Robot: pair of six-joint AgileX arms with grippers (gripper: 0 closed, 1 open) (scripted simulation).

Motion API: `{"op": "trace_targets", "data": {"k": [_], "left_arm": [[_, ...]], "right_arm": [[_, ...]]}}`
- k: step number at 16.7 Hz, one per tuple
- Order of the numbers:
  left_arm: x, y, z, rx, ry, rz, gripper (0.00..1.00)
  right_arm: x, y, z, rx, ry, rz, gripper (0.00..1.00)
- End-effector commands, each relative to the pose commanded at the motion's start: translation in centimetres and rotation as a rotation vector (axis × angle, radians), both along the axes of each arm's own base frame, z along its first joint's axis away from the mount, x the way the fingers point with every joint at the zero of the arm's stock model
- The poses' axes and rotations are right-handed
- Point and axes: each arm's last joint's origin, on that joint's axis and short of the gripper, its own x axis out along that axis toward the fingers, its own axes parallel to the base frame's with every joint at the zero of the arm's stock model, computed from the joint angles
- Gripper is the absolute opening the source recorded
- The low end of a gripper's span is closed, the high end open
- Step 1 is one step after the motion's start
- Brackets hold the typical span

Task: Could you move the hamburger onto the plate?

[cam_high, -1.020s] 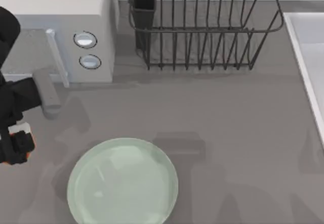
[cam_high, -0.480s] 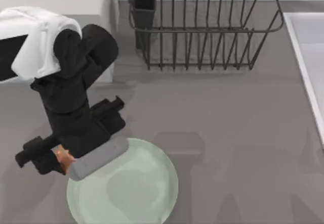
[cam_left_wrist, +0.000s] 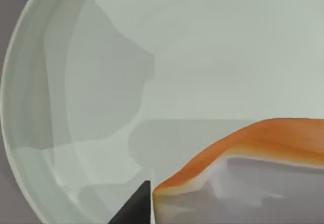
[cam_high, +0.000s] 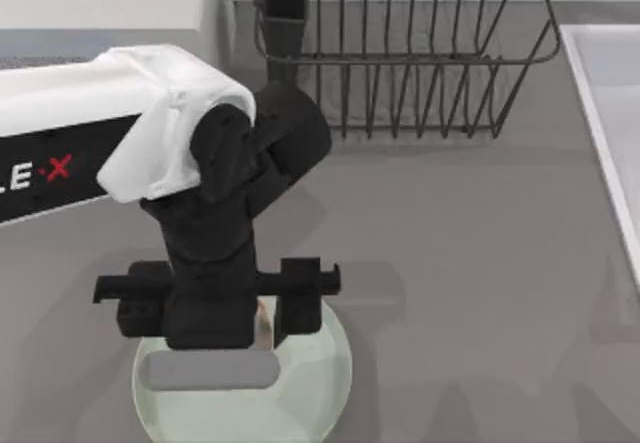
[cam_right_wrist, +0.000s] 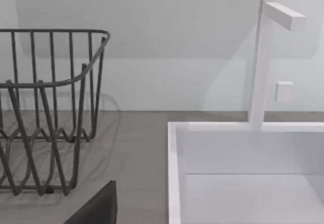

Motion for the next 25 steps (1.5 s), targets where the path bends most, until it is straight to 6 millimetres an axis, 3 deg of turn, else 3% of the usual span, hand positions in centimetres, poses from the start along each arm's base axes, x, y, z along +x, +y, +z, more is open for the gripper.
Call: {"op": "trace_targets", "data": {"k": [6,13,17,25], "left_arm": [[0.0,0.0,-0.2,0.001,0.003,-0.009,0.00],[0.0,-0.1,-4.4,-0.002,-0.002,-0.014,0.00],[0.0,-0.1,-4.5,-0.002,-0.002,-0.014,0.00],[0.0,-0.1,-4.5,-0.002,-0.002,-0.014,0.60]], "right_arm": [[0.0,0.0,0.0,0.000,0.000,0.000,1.00],[0.0,0.0,0.0,0.000,0.000,0.000,1.00],[0.0,0.0,0.0,0.000,0.000,0.000,1.00],[0.0,0.0,0.0,0.000,0.000,0.000,1.00]]}}
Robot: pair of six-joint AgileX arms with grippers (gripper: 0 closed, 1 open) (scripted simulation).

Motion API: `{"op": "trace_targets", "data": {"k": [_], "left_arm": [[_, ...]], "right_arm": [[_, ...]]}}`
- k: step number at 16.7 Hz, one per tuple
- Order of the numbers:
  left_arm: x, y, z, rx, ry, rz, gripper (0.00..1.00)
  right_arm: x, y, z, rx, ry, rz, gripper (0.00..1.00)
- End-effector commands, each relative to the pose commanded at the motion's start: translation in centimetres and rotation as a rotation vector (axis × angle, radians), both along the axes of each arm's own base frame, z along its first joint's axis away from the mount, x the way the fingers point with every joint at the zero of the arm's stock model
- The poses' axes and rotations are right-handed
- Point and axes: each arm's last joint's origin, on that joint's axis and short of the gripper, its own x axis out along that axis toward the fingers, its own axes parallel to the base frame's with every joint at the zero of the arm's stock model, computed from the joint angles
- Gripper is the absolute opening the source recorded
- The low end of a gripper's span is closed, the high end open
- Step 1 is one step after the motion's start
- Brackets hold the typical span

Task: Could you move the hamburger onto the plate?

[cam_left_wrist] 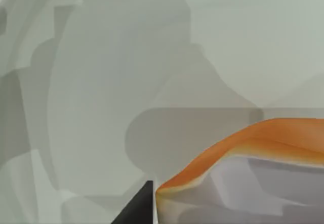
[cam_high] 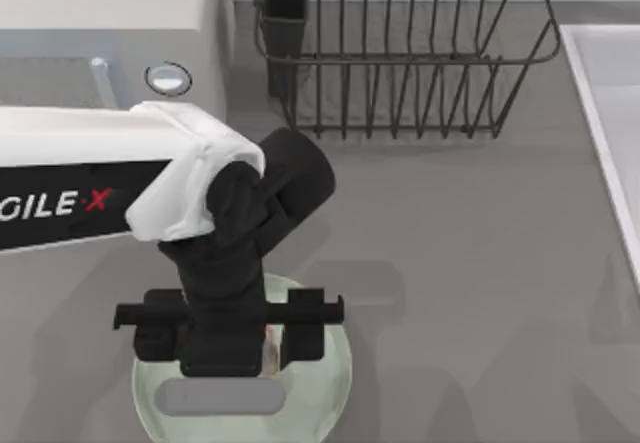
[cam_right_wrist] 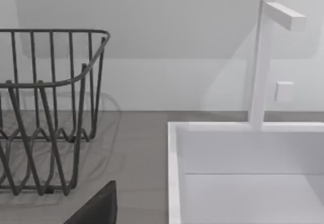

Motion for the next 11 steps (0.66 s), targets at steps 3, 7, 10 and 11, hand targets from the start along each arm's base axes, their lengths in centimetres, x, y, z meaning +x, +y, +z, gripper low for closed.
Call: {"op": "trace_targets", "data": {"k": [3,7,10,11], "left_arm": [[0.00,0.00,0.00,0.000,0.000,0.000,0.83],[0.00,0.00,0.00,0.000,0.000,0.000,1.00],[0.00,0.00,0.00,0.000,0.000,0.000,1.00],[0.00,0.00,0.00,0.000,0.000,0.000,1.00]], "right_arm": [[0.00,0.00,0.00,0.000,0.000,0.000,1.00],[0.00,0.00,0.00,0.000,0.000,0.000,1.00],[0.00,0.00,0.00,0.000,0.000,0.000,1.00],[0.00,0.00,0.00,0.000,0.000,0.000,1.00]]}}
